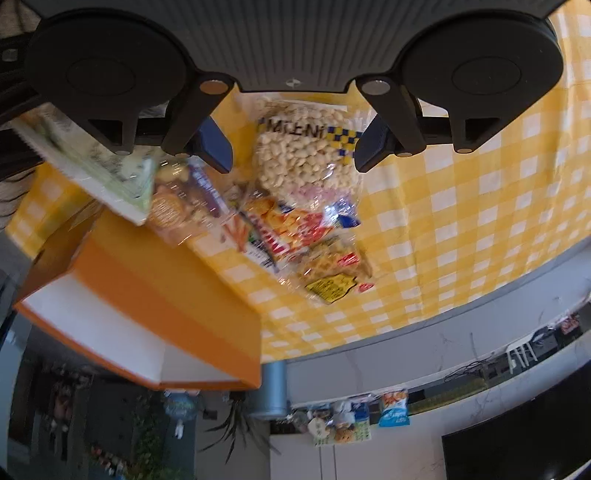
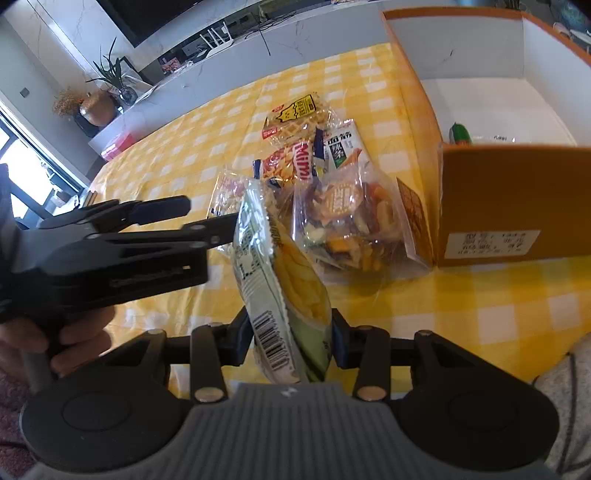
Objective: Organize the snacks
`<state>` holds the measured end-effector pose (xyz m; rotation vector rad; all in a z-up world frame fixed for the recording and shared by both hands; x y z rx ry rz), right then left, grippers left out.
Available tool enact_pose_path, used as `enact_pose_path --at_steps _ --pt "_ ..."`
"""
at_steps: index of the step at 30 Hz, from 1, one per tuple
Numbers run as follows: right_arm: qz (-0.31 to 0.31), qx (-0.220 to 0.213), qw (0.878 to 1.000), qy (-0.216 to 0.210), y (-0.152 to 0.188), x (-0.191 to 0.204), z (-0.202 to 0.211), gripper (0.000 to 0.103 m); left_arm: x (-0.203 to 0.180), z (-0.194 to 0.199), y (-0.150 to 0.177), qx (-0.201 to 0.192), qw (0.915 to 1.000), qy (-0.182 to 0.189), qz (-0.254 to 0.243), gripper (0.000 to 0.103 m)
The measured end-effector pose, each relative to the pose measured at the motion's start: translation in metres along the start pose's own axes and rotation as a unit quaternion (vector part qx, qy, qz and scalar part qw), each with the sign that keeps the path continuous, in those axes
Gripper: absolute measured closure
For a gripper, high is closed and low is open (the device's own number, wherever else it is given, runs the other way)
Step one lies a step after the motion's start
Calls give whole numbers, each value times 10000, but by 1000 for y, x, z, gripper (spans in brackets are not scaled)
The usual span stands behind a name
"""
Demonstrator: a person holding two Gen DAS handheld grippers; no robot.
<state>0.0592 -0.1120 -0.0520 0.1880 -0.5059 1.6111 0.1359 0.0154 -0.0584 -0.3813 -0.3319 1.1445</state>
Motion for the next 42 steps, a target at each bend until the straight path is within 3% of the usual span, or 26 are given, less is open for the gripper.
enact_pose_path --at_steps 3,9,20,25,29,36,39,42 --pt "-43 48 10000 -23 1 -5 -3 58 3 -16 2 268 9989 -374 -30 15" --pt "-221 33 9995 -234 -1 -20 -3 57 -4 -23 -1 157 9991 -346 -208 10" --pt "-29 -131 9998 -159 -3 -21 -2 58 -7 -43 -2 319 9943 -955 -353 7" --pt "-72 -116 9996 -228 -4 -24 -2 58 11 -47 1 506 9960 -724 157 4" --pt "-65 -105 9998 -178 -3 -24 -3 58 25 -39 2 393 9972 -328 549 14" --pt "-12 -129 9999 -59 -3 -20 -2 58 32 -25 5 234 9955 -225 891 32" --pt "0 -148 9999 -8 -2 -19 -2 58 38 -22 5 207 9929 -107 1163 36" --pt "32 -183 9998 68 -3 -19 -3 57 48 -16 6 83 9879 265 1527 41"
Point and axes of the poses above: each gripper's, at about its wrist camera, not at the fingertips, and z roughly against the way its jaws point, x to its left, y to its underside, the point moved 6 cm from there along -z, roughly the way its jaws point, and after that the axes turned 15 degrees about x, right-handed, at the moved point
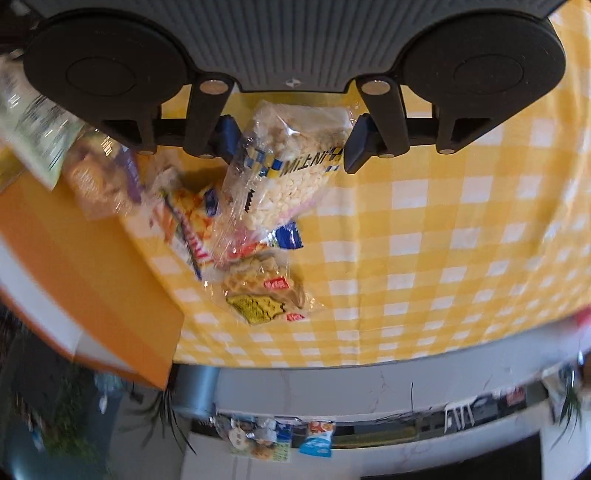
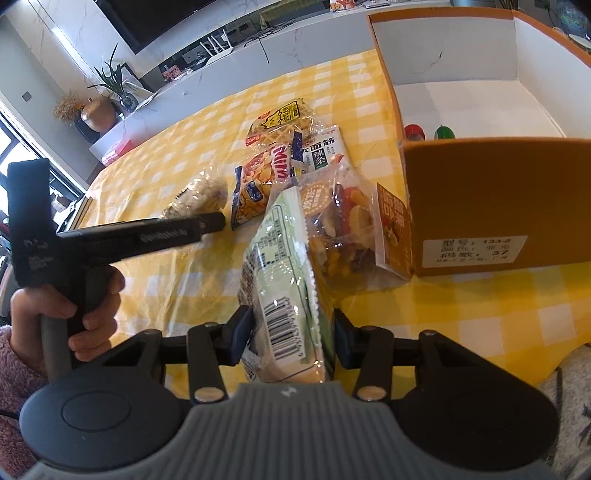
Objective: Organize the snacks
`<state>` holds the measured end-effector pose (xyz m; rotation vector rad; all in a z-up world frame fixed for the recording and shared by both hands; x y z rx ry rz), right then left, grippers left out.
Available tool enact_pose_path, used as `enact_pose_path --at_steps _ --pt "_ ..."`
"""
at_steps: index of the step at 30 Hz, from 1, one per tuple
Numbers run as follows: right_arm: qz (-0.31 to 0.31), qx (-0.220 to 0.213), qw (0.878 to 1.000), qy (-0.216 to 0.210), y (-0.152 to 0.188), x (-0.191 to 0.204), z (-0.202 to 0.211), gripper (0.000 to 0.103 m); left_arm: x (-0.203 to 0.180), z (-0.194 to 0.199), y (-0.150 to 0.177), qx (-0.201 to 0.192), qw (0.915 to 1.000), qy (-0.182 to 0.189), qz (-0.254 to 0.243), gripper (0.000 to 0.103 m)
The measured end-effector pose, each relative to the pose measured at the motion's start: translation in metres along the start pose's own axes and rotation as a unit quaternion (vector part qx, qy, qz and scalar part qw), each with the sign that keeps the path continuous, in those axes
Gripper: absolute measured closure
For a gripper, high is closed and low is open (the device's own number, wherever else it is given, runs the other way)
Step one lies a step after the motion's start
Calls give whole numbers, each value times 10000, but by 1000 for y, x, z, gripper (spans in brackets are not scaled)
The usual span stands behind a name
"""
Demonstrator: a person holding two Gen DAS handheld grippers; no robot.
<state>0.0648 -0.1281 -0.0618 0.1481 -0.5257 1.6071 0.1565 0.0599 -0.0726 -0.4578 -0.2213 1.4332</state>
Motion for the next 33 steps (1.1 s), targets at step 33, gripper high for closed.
enact_pose_path --at_steps 33 --pt "277 -859 9959 -110 -8 43 65 70 6 100 0 -587 9965 -1 589 79"
Point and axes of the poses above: each gripper's, at about its wrist camera, not at the fingertips, and z roughly against the way its jaws point, x to its left, y to its underside, the point moved 6 cm from there along -z, roughly the way its jaws point, and after that the axes turned 15 degrees about x, right-handed, at the moved point
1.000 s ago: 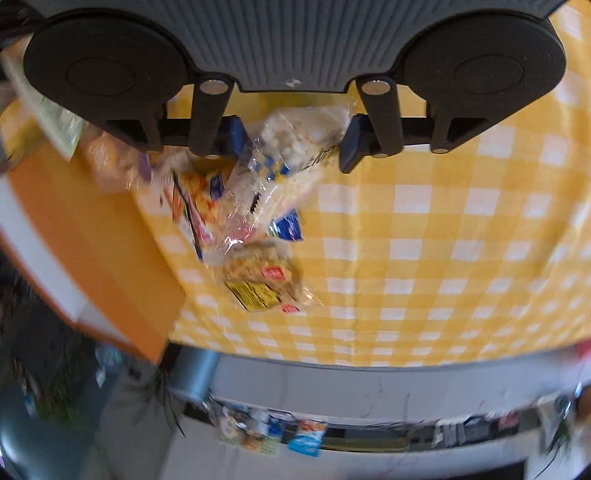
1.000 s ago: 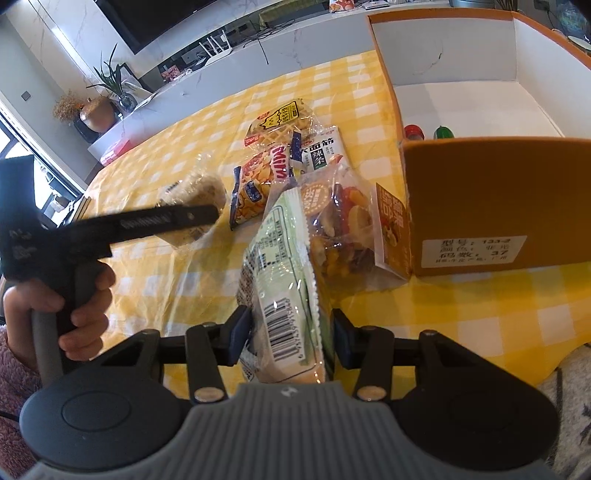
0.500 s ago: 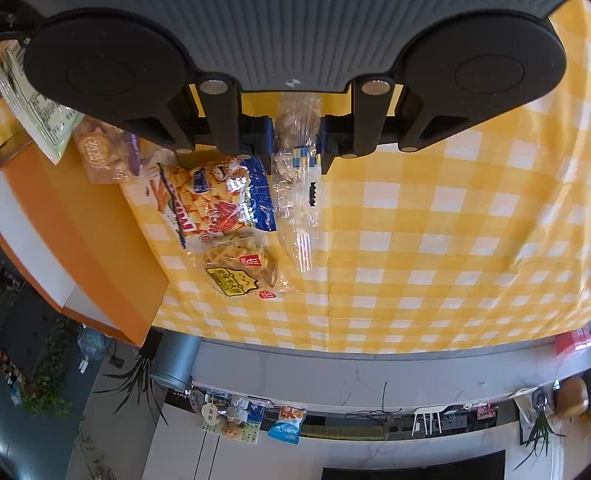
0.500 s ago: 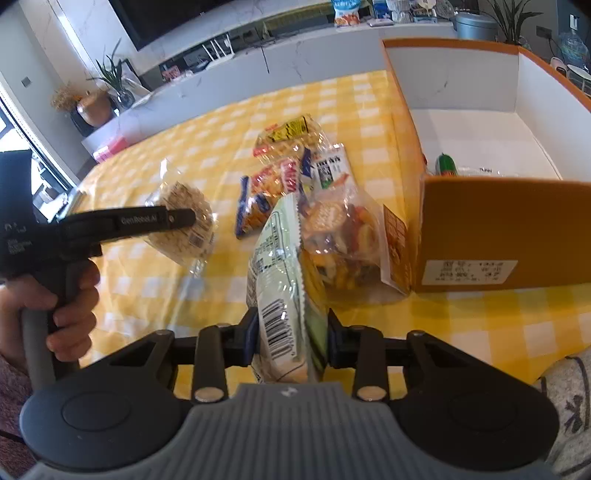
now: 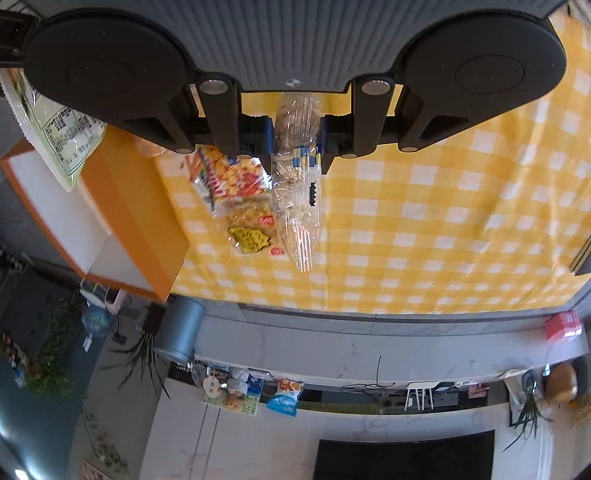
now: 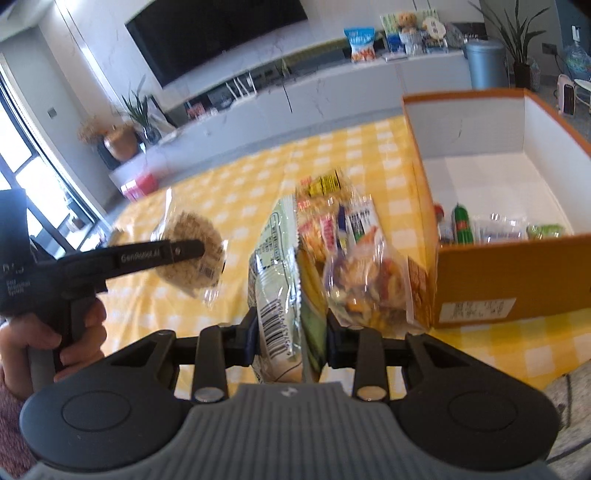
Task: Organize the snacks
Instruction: 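Grasp the tall clear snack bag with the left tool and lift it, then lower the chips bag into the orange box and open the right tool while the left carries the clear bag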
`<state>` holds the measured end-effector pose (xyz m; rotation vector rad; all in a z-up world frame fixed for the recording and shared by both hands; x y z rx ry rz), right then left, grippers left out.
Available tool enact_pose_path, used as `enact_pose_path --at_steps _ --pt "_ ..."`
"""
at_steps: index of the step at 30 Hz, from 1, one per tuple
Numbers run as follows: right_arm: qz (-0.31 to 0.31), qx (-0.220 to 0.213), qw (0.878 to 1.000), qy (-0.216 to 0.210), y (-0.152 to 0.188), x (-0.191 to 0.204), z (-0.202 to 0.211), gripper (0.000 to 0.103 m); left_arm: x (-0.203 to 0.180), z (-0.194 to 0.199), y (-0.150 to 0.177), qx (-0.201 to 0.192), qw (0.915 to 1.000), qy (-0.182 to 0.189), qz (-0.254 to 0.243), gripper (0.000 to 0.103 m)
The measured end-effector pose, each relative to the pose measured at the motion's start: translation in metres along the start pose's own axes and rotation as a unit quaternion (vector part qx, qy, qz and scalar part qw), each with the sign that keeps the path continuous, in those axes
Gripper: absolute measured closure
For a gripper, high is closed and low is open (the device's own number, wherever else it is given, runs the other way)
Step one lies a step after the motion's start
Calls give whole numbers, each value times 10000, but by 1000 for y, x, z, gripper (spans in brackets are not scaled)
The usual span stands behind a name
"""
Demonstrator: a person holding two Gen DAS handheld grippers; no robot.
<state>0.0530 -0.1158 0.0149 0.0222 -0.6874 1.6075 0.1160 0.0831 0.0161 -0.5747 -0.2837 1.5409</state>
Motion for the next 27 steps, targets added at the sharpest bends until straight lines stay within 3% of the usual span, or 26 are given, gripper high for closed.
enact_pose_path --at_steps 7,13,18,27 --pt "-160 -613 9975 -301 -27 -18 51 70 -13 30 -22 -294 9995 79 24 78" --pt "-650 -1365 9885 72 -71 -72 100 70 -31 36 -45 -547 9976 355 228 78" --pt "-781 -1226 9864 764 -107 -116 92 70 -55 30 -57 -537 9968 570 178 78" --pt "-1736 -627 9804 695 -160 -198 28 70 -104 -7 -65 -270 9974 655 -163 78"
Point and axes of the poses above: each gripper's, at about its wrist camera, not at the fingertips, and z roughly against the way its jaws point, x to its left, y to its underside, the point moved 6 cm from there along -z, roughly the way its jaws point, and after that the axes turned 15 degrees about x, right-handed, at the moved point
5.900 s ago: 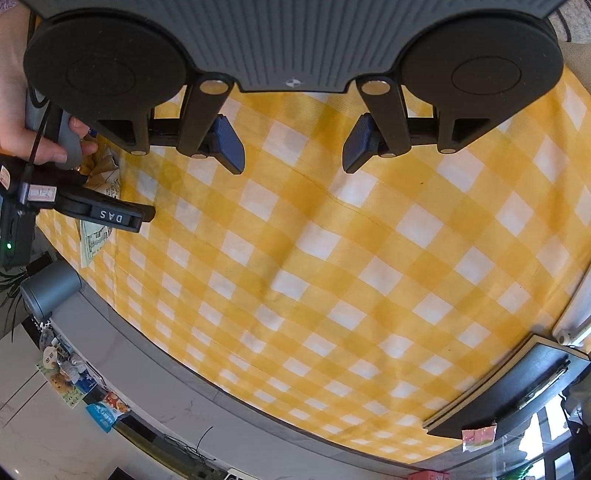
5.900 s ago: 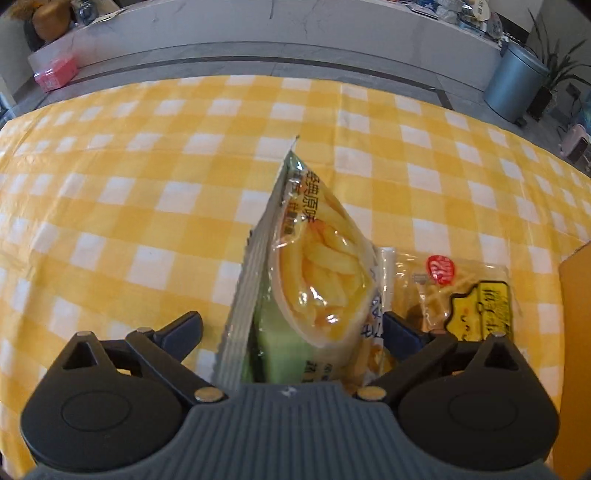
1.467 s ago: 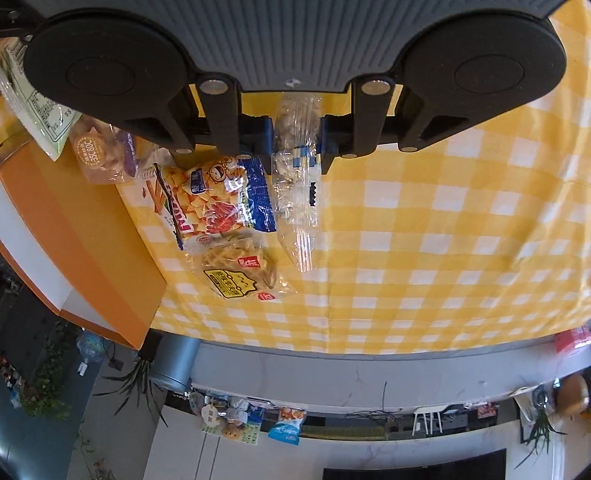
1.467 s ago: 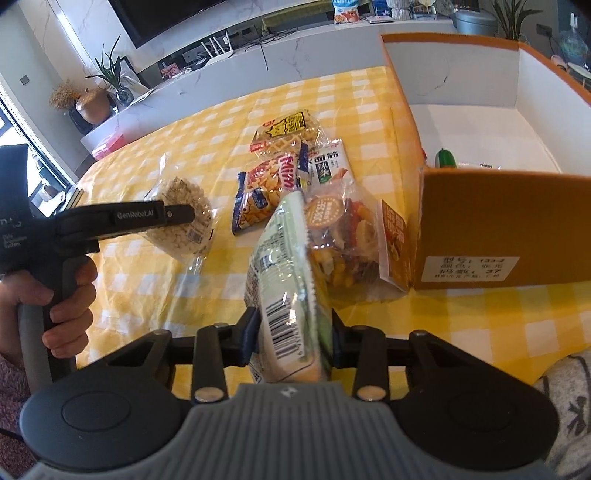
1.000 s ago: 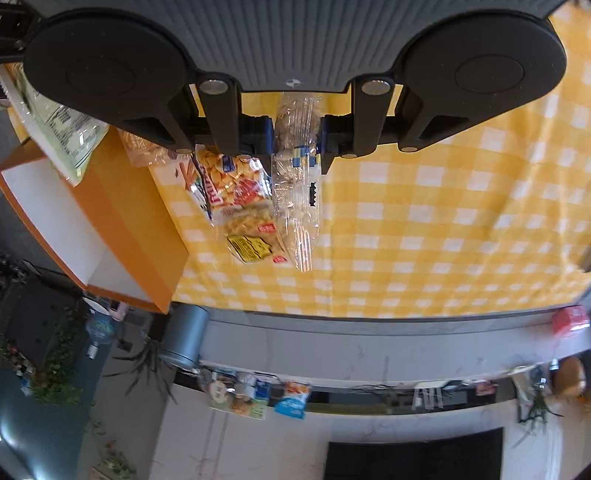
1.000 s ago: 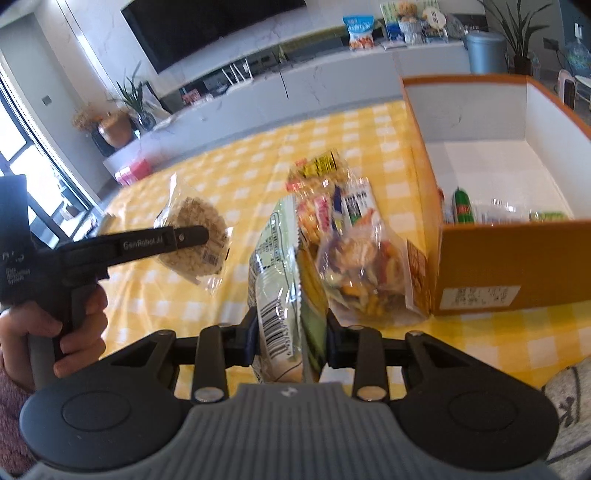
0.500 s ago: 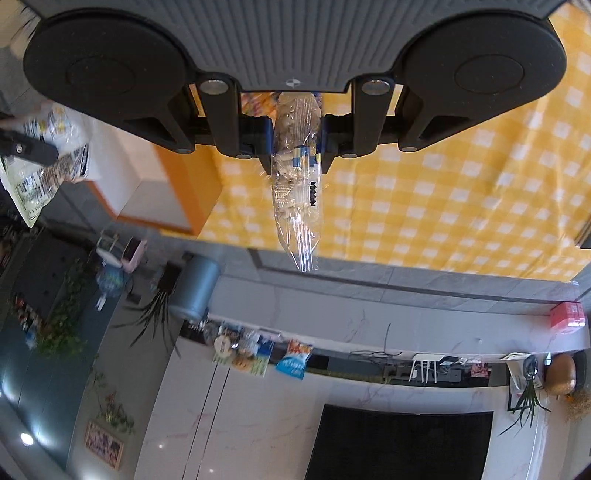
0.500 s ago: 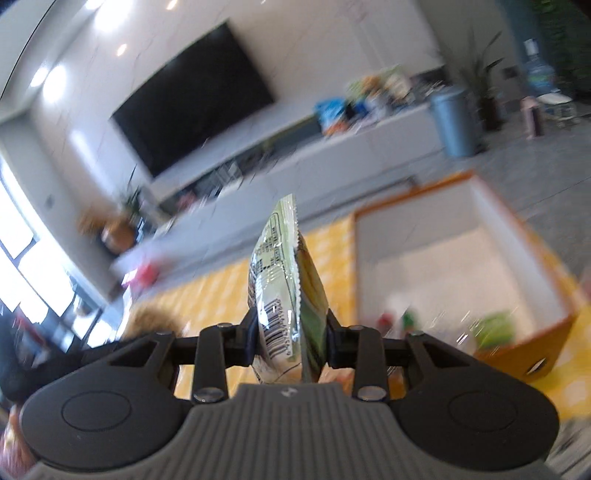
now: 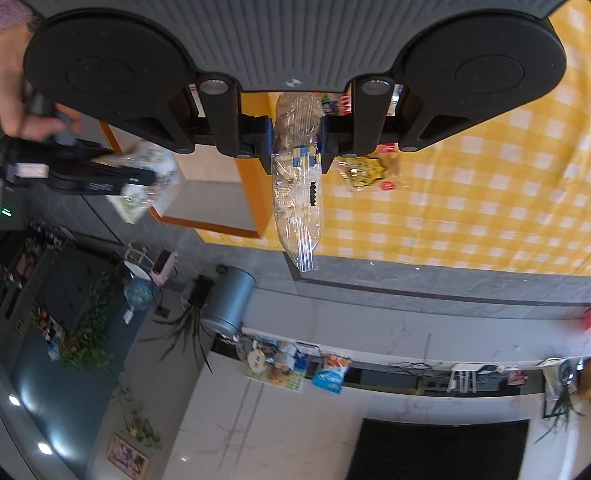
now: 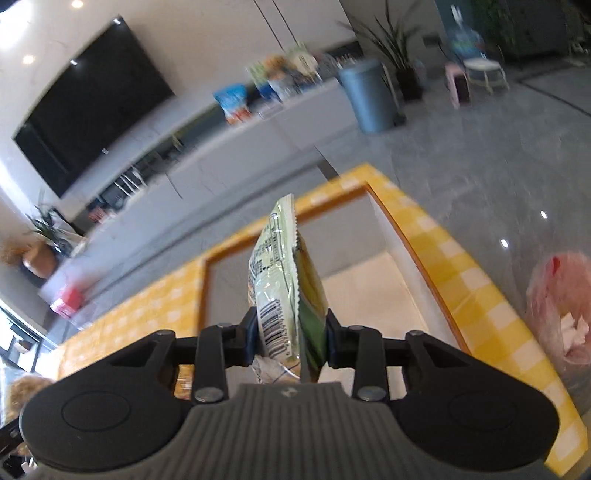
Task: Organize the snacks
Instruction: 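Lower the chips bag into the orange box and open the right tool while the left carries the clear bag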
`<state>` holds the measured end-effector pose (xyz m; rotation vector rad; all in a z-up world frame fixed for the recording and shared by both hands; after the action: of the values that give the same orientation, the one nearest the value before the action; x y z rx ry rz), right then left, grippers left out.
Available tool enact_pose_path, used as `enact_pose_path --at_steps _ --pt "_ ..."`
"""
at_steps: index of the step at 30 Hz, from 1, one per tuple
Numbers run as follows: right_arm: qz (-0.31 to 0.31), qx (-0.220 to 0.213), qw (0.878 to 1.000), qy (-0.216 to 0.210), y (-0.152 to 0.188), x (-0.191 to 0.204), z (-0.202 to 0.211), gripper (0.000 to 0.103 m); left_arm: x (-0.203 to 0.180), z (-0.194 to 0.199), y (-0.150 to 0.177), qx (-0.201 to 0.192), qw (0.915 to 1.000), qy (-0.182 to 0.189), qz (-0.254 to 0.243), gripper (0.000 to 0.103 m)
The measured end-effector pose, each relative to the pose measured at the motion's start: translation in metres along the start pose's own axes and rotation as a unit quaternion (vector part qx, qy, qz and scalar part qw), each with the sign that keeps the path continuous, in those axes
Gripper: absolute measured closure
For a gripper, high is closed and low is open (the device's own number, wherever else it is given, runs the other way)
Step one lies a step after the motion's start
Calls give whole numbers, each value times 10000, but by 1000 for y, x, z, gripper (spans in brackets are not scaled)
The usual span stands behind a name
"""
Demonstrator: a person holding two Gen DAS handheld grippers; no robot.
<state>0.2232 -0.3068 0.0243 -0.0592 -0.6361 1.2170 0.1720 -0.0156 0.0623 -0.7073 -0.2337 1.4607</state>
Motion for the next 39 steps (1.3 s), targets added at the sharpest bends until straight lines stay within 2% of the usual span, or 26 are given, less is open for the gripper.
enact_pose_path --at_steps 4,8,12,15,20,23,25,29,32,35,39 --pt "-132 233 9988 -419 -2 -4 -35 70 -20 -19 1 -34 9997 24 -236 78" --pt "-393 629 9965 -372 3 -12 -69 70 -22 -39 4 111 9999 37 -99 78" --pt "-469 866 9936 -546 2 -11 -87 70 -19 -51 4 290 9996 -1 13 78" --pt "-400 867 9947 -388 1 -11 -92 70 -20 -54 8 386 9992 -71 76 78" --pt "-504 912 9935 -450 1 -15 -96 69 -22 -51 11 435 9989 -145 128 78" --pt "-477 1089 9927 -198 4 -16 -100 62 -26 -47 12 447 9986 -257 86 78" --pt "-457 1145 9924 -30 6 -17 -92 47 -29 -43 13 505 9982 -334 -16 78" --pt "-264 578 9977 255 2 -15 -57 42 -36 -31 10 418 9976 -526 -167 78" --pt "-106 -231 9981 564 -4 -15 -21 40 -44 -23 4 297 9968 -659 -326 78" --pt "-159 -750 9966 310 -7 -22 6 37 -58 -20 -9 240 9963 -616 -546 78" --pt "-410 -900 9949 175 -7 -41 22 37 -83 -28 -25 227 9957 -368 -820 77"
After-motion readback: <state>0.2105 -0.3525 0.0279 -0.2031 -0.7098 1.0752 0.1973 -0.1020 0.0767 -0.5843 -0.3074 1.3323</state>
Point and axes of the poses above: each gripper's, at about its wrist camera, not at the fingertips, and z roughly against the way its jaws point, x to its left, y to its underside, the point moved 6 cm from there along -z, roughly the way its jaws point, and after that the axes turned 15 degrees about x, right-handed, at the moved point
